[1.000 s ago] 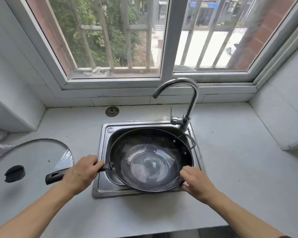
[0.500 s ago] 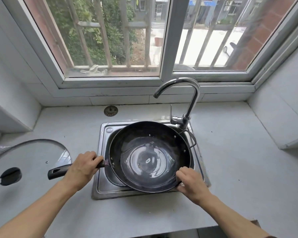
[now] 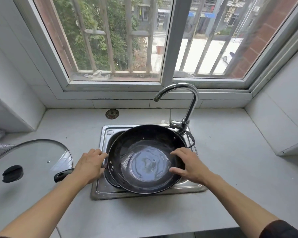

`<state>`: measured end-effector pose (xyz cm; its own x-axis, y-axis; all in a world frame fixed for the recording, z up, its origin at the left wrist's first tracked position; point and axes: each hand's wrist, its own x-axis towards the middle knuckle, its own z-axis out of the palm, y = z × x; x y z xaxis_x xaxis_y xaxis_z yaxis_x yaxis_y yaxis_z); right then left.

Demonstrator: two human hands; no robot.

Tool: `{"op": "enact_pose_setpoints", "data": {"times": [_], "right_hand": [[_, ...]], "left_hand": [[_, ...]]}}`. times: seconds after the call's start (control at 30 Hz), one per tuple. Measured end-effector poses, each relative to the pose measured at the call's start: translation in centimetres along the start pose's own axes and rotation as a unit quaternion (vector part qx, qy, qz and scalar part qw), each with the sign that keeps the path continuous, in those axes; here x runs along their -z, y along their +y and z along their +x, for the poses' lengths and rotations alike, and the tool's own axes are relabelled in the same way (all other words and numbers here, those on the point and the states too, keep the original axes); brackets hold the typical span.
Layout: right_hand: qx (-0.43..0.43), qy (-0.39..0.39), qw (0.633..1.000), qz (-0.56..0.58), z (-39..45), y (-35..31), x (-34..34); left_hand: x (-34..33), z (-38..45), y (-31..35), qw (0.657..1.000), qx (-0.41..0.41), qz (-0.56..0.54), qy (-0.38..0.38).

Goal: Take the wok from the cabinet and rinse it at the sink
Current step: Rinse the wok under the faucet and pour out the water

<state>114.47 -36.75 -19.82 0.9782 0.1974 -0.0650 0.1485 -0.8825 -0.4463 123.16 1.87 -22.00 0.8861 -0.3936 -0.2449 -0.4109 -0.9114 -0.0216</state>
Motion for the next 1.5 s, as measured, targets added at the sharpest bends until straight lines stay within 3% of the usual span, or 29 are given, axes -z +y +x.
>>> {"op": "enact_pose_setpoints", "data": {"times": [0.1,0.27,0.37,0.53,0.77,1.5], "right_hand": [[-0.047,0.042,0.997,-0.053,0.9,1.5,0.5],[-0.135,0.01,0.984,-0.112,2.7,4.4,1.2],[-0.158,-0.013,0.985,-0.073,4.0,5.9,1.2],[-0.155,-0.011,0.988,0.0,4.8,7.3,0.6],[-0.171,-0.002,0.982,0.08,5.2,7.5,0.2],[-0.219,-0.015,0.975,-0.007,6.1,8.0,0.8]], "left_hand": [[-0.5,-0.1,0.4,0.999,0.028,-0.011,-0.027],[-1.9,-0.5,0.6,0.996,0.057,-0.053,-0.038],[-2.8,-0.8,0.7,0.995,0.083,-0.058,-0.024],[-3.4,-0.4,0.8,0.992,0.12,-0.039,-0.027],[-4.4,0.1,0.2,0.992,0.086,-0.096,-0.01],[-4.2,-0.8,2.9,0.982,0.11,-0.148,0.027]]}}
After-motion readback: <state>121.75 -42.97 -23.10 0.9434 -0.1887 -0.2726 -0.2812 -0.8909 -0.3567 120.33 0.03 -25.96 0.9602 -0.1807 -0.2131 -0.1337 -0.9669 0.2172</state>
